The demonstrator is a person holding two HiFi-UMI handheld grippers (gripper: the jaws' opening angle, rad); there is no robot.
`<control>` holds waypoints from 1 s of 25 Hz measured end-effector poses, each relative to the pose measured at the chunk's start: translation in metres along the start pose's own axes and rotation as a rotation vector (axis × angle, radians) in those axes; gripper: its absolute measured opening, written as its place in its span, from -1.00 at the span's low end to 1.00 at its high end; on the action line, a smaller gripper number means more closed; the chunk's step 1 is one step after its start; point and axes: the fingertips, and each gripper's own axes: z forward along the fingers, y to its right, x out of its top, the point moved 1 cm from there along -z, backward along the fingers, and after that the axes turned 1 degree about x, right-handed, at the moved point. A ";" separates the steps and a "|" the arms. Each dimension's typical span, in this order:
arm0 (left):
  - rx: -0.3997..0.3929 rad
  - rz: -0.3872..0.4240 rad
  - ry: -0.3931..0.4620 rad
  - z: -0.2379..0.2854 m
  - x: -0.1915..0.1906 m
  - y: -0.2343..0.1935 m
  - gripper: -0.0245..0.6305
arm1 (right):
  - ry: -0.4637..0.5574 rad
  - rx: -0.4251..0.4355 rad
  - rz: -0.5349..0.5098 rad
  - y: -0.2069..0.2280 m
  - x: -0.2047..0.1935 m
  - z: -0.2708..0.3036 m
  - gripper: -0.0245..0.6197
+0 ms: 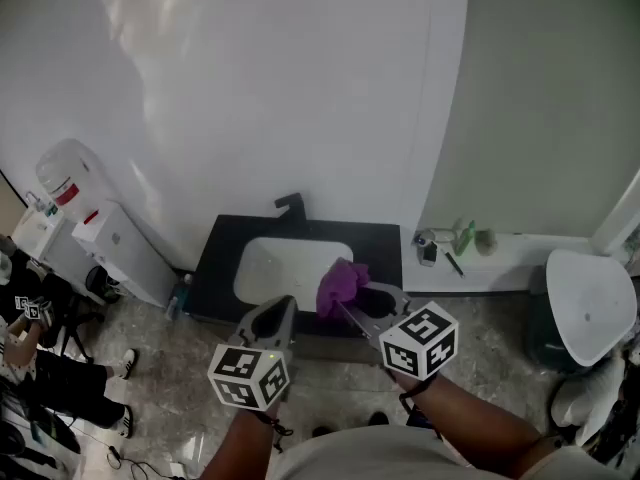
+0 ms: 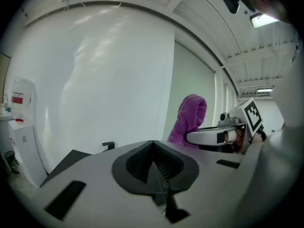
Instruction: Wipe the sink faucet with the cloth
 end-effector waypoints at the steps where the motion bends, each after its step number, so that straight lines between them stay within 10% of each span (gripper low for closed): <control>1: -0.001 -0.002 -0.001 0.000 0.000 0.001 -0.91 | 0.000 0.000 -0.001 -0.001 0.000 -0.001 -0.70; 25: -0.018 -0.058 -0.054 -0.023 -0.036 -0.043 -0.91 | -0.053 0.006 0.063 -0.029 -0.039 0.041 -0.69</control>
